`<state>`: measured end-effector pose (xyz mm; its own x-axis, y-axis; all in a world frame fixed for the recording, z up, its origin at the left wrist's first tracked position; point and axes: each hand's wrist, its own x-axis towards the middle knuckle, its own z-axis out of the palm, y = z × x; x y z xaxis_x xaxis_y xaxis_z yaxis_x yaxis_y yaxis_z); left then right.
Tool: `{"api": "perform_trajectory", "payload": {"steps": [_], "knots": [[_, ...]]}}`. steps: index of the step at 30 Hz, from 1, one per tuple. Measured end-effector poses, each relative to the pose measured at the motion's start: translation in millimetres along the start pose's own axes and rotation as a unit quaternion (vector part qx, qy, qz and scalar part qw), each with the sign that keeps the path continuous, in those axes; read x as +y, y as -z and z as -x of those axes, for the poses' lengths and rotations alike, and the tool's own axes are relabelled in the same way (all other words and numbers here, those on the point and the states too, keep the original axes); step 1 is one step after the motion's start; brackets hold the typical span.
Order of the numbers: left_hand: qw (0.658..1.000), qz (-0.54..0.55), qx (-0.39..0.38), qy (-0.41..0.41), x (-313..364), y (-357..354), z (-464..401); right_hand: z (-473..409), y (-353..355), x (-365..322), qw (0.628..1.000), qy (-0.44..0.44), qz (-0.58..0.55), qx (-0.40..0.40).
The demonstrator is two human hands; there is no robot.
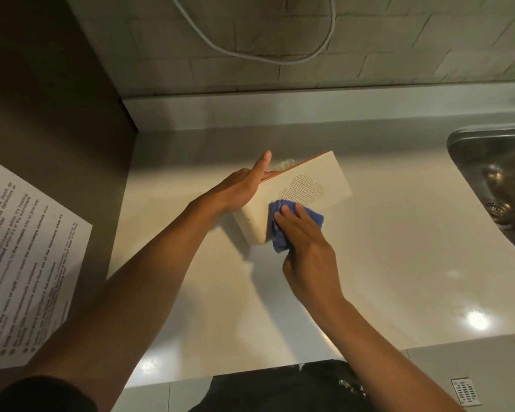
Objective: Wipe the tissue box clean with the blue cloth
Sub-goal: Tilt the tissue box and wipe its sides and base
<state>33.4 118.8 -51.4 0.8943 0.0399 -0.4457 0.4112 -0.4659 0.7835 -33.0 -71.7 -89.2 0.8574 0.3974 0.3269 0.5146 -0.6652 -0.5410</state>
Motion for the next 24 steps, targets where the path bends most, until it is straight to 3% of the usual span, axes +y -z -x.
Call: {"api": "perform_trajectory", "payload": {"steps": [3, 8, 14, 21, 24], "knots": [[0.999, 0.034, -0.012, 0.002, 0.9, -0.8, 0.7, -22.7, -8.4, -18.1, 1.000, -0.015, -0.006, 0.001], [0.994, 0.095, -0.048, -0.004, -3.4, -0.5, 0.2, -4.0, -10.2, -25.3, 0.998, 0.045, 0.010, -0.041], [0.994, 0.098, -0.037, 0.008, -1.3, -1.6, -2.3, -35.6, -8.8, -29.5, 1.000, 0.002, 0.002, -0.014], [0.989, 0.127, -0.074, -0.013, -5.2, 0.1, 0.1, -10.1, -3.2, -17.3, 0.997, 0.070, 0.014, -0.038], [0.991, 0.121, -0.053, -0.005, -3.4, -2.1, -2.6, -28.0, -2.0, -15.8, 1.000, 0.020, 0.009, -0.018]]}}
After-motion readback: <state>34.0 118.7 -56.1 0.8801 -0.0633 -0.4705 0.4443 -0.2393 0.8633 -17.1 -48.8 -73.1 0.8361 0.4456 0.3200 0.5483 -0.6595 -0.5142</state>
